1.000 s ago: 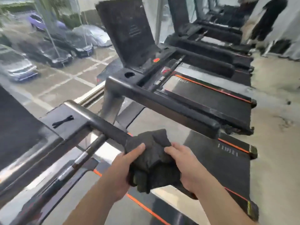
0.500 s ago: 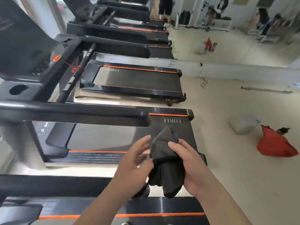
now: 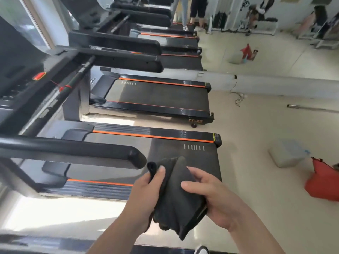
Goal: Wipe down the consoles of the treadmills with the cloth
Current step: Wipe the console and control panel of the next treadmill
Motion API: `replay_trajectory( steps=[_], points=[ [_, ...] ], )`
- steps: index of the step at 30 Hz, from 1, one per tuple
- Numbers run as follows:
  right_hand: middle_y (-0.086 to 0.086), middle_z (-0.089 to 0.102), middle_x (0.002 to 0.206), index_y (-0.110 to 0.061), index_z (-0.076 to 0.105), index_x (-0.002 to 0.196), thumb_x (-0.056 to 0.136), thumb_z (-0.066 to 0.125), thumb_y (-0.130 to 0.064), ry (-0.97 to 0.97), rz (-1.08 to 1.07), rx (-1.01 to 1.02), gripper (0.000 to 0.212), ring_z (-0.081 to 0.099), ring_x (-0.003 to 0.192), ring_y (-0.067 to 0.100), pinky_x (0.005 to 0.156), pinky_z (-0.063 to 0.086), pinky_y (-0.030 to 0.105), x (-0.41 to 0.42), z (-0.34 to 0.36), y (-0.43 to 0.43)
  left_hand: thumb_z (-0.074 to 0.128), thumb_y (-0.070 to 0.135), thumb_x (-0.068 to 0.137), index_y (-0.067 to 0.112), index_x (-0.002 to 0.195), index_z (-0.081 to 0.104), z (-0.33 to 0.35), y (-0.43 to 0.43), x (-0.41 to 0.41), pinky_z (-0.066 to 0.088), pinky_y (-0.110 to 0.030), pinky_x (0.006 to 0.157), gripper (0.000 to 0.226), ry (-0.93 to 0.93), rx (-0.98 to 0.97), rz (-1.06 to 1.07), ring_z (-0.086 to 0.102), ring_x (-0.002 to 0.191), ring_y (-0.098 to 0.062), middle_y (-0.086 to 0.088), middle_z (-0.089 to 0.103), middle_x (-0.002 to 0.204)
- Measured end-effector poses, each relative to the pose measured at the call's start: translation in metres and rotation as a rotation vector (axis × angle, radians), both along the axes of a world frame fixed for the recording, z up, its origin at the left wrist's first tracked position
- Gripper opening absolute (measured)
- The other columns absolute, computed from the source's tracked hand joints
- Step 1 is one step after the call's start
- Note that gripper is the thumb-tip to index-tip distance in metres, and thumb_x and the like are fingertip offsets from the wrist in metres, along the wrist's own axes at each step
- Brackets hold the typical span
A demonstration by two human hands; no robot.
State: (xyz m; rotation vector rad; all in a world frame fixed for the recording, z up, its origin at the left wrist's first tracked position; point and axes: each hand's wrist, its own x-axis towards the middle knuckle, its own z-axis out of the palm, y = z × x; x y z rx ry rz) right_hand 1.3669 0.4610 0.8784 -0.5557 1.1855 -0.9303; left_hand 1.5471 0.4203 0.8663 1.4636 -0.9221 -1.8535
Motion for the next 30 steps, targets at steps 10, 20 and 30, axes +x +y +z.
replay_trajectory(
  steps=[10,20,30],
  points=[
    [0.022,0.078,0.1,-0.011,0.076,0.106,0.091,0.071,-0.014,0.147,-0.255,0.255,0.016,0.073,0.097,0.045,0.077,0.063,0.057,-0.14,0.002,-0.113,0.05,0.058,0.101,0.033,0.104,0.07,0.014,-0.069,-0.131,0.059,-0.028,0.084,0.032,-0.187,-0.093,0.051,0.071,0.097,-0.011,0.007,0.075,0.105],
    [0.021,0.076,0.099,0.0,0.071,0.117,0.1,0.061,-0.014,-0.046,-0.177,0.165,0.024,0.076,0.087,0.029,0.07,0.063,0.04,-0.143,0.024,-0.283,0.058,0.056,0.096,0.036,0.124,0.071,0.009,-0.209,-0.18,0.053,-0.039,0.104,0.037,-0.039,-0.193,0.125,0.07,0.114,-0.011,0.008,0.077,0.116],
    [0.013,0.079,0.111,-0.003,0.075,0.117,0.108,0.043,-0.04,0.115,0.172,0.06,0.049,0.075,0.107,0.027,0.102,0.056,0.046,-0.127,0.069,-0.524,0.07,0.046,0.092,0.035,0.127,0.069,0.021,-0.447,-0.16,0.054,-0.041,0.104,0.037,-0.047,-0.194,0.323,0.071,0.113,-0.012,0.009,0.078,0.116]
  ],
)
